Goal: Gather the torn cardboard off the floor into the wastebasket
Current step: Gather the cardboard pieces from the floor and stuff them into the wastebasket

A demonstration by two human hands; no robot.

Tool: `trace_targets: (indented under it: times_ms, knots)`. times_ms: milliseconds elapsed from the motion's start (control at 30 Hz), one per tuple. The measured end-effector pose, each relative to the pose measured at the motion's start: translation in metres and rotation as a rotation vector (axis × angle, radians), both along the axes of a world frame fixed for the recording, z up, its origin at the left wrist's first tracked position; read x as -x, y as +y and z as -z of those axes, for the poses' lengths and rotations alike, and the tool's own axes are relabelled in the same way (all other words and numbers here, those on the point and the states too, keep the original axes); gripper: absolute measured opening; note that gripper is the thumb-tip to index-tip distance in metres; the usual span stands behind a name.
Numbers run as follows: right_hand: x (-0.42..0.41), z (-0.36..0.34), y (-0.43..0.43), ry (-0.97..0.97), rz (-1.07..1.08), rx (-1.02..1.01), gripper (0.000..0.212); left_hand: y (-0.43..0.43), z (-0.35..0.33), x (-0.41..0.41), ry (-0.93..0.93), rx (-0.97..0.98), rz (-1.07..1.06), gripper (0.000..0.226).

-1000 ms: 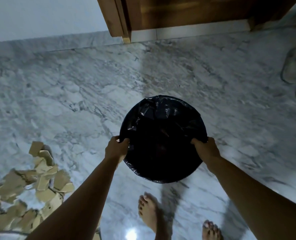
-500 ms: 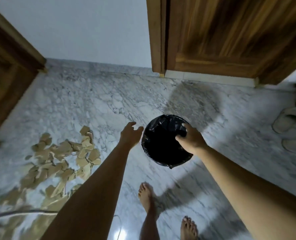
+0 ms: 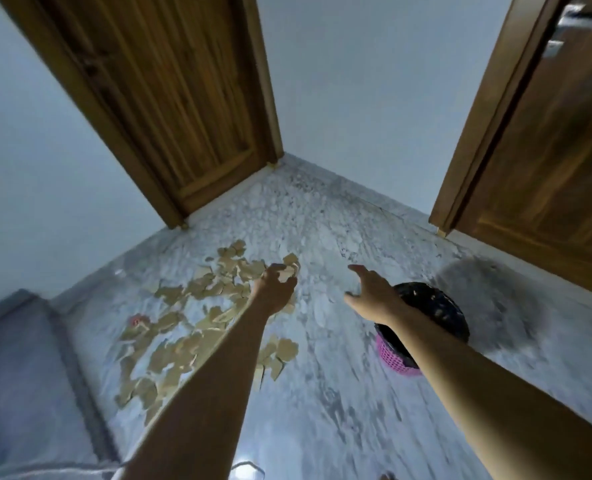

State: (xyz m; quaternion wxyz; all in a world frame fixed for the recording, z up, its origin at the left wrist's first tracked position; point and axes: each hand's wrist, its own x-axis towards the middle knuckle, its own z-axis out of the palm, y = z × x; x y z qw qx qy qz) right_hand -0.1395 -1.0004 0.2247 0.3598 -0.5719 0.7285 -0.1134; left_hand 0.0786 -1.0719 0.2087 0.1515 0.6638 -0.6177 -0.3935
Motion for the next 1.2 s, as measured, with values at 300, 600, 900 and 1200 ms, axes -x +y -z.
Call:
trace_targets:
  times_ms: [300, 600, 900, 1200]
  knots:
    - [-0.195, -0.019, 0.04, 0.059, -0.358, 0.053, 0.072, 0.115, -0.053, -0.205, -0.139, 0.08, -0.192, 0.048]
    - [-0.315, -0.027, 0.02, 0.149, -0.55, 0.019, 0.077, 0.127, -0.056, -0.316, -0.164, 0.092, -0.363, 0.045]
    - [-0.368, -0.007, -0.038, 0.027, -0.563, -0.052, 0.067, 0.086, -0.025, -0.332, -0.178, 0.029, -0.339, 0.051]
    - [-0.353, 0.049, -0.082, 0.072, -0.565, -0.116, 0.062, 0.045, 0.053, -0.347, -0.235, -0.162, -0.253, 0.052]
